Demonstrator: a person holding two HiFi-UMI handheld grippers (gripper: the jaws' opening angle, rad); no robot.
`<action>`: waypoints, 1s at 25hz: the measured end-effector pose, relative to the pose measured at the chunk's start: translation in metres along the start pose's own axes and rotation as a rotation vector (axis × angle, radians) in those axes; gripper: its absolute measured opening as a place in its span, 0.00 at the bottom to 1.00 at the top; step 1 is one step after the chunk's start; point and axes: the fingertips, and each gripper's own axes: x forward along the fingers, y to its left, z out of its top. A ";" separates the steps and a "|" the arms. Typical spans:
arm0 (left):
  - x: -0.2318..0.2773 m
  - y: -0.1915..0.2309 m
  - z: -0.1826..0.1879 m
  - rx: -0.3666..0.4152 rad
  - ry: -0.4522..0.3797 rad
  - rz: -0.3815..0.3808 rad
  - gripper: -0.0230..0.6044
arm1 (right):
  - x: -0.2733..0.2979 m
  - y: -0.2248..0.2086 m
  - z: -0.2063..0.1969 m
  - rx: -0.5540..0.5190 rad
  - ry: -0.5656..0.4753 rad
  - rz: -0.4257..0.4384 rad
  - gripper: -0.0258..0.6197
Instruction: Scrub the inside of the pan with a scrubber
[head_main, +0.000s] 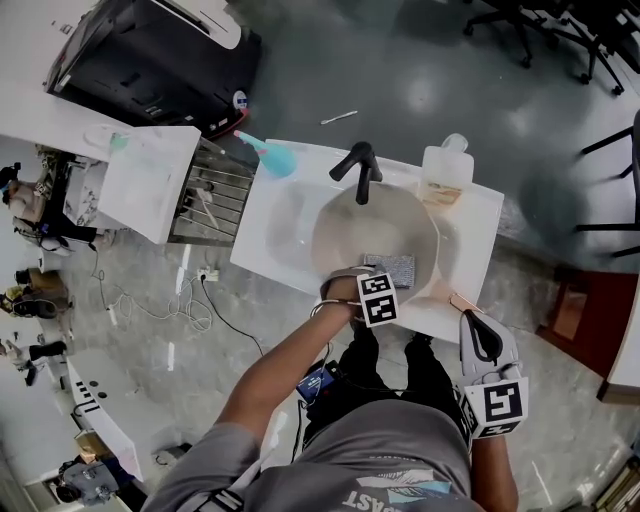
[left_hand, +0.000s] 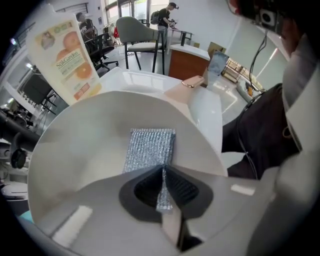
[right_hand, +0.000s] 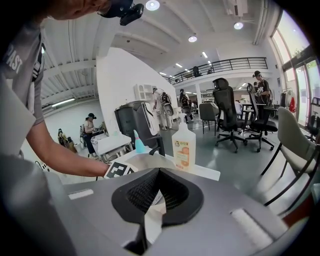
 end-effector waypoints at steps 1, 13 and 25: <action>0.001 0.002 0.007 -0.006 -0.014 0.004 0.06 | -0.001 -0.003 -0.001 0.004 0.001 -0.005 0.04; 0.009 0.080 0.050 -0.090 -0.093 0.159 0.06 | -0.014 -0.031 -0.019 0.040 0.015 -0.052 0.04; -0.013 0.137 -0.034 -0.175 0.018 0.226 0.06 | 0.001 -0.011 -0.015 0.015 0.031 -0.008 0.04</action>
